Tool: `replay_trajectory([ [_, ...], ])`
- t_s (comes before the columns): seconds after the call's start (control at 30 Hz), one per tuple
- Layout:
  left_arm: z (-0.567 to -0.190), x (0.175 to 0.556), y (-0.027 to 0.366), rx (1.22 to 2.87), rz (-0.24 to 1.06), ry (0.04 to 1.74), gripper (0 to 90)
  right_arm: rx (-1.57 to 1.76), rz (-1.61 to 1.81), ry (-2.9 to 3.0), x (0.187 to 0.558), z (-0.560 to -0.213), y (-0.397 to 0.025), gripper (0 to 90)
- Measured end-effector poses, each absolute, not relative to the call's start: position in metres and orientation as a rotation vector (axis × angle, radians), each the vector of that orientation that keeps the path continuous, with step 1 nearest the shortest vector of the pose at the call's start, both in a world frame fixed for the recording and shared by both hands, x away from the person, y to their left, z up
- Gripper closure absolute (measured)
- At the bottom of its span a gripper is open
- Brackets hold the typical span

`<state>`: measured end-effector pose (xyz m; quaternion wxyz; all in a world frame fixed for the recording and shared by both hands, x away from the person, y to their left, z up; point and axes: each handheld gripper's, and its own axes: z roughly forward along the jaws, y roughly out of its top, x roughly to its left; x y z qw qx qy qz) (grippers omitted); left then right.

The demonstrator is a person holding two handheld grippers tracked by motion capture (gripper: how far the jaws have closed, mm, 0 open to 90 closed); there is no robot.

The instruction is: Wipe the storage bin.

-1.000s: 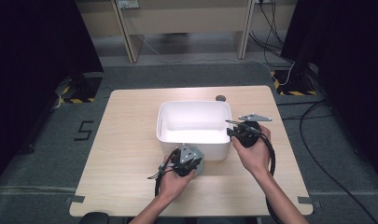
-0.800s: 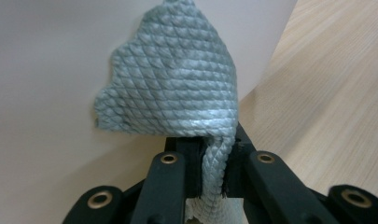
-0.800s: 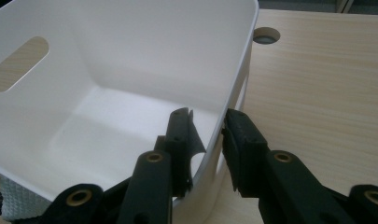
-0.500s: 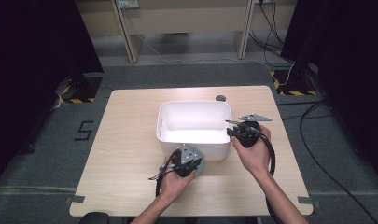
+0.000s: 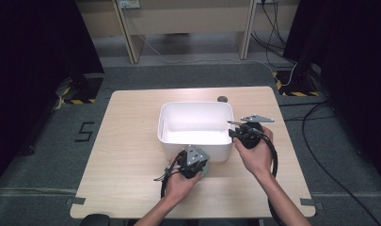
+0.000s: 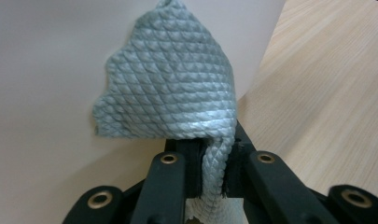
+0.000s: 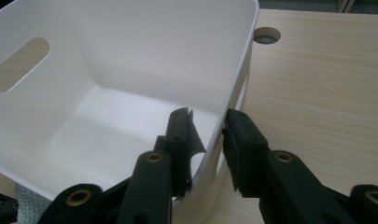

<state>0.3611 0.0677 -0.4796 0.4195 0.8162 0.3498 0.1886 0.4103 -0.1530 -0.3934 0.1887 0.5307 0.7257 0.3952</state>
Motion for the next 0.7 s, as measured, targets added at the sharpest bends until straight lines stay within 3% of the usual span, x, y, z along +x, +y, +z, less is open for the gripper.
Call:
replay_trajectory([
  [0.7,-0.460,0.360,0.068,2.011,0.475,0.852,81.1,1.493,1.112,2.039,0.411,-0.393,-0.153,71.8],
])
